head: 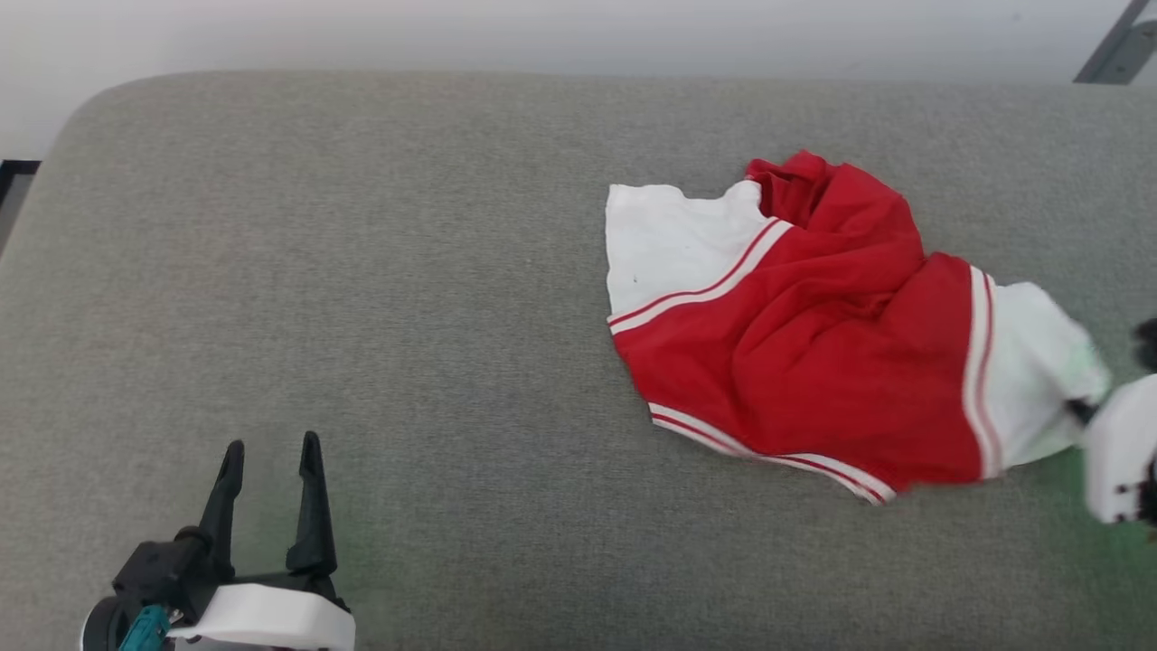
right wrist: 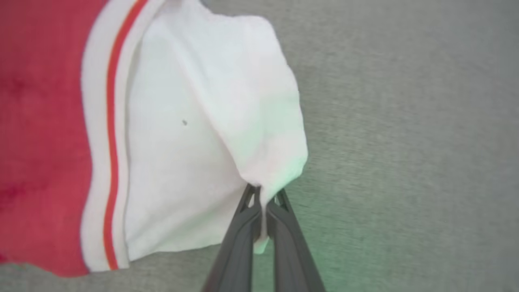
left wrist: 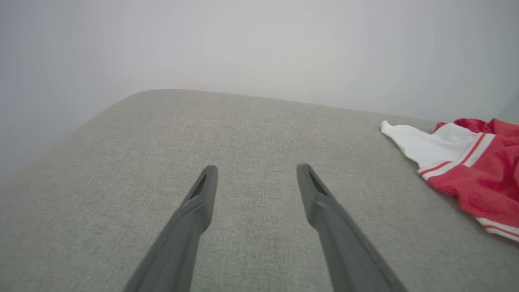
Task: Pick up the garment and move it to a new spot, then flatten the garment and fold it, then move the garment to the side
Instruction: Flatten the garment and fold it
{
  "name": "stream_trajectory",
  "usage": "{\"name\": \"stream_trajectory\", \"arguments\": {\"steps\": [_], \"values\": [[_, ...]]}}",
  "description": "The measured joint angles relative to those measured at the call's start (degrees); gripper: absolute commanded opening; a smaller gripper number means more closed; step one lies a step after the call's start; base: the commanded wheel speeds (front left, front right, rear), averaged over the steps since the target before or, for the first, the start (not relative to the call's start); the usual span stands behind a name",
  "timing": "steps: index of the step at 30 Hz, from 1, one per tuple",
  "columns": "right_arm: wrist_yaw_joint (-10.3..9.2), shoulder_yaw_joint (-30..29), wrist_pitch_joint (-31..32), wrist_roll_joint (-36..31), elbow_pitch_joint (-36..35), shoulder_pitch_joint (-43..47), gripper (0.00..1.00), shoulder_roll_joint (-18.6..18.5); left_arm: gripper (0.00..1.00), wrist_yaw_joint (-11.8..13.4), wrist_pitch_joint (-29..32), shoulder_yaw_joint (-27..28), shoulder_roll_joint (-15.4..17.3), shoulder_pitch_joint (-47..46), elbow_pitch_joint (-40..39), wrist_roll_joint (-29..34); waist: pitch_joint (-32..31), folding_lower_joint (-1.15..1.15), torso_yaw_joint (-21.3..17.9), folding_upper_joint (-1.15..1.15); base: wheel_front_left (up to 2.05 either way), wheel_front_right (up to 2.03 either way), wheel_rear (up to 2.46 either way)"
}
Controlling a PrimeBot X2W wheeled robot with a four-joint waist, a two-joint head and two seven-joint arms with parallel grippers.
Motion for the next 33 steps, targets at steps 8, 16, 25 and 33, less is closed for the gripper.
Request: {"name": "stream_trajectory", "arguments": {"steps": [8,16,25,33], "values": [[-0.08,-12.11,-3.04,-5.63,1.97,1.98,0.00,-0.76,1.00,-0.29,-0.01,-0.59,-0.04,-1.57,-1.03,0.94,1.47,0.00,-2.36,0.00,0.00,0.00,0.00],[-0.08,-17.66,-9.14,-10.82,1.38,2.03,1.00,4.76,1.00,-1.78,-0.01,-4.75,2.75,-8.76,1.01,1.74,2.16,0.00,-4.57,0.00,0.00,0.00,0.00],[-0.08,-25.51,-18.63,-15.85,-4.74,2.16,1.00,10.07,1.00,-2.03,11.85,-24.69,15.99,-29.25,7.83,-13.15,2.88,0.00,-7.91,0.00,0.00,0.00,0.00],[-0.08,-23.90,-18.96,-17.08,-11.67,2.31,1.00,15.40,1.00,-2.09,34.50,-40.38,23.12,-46.75,19.89,-33.50,5.70,0.00,-13.54,0.00,0.00,0.00,0.00]]}}
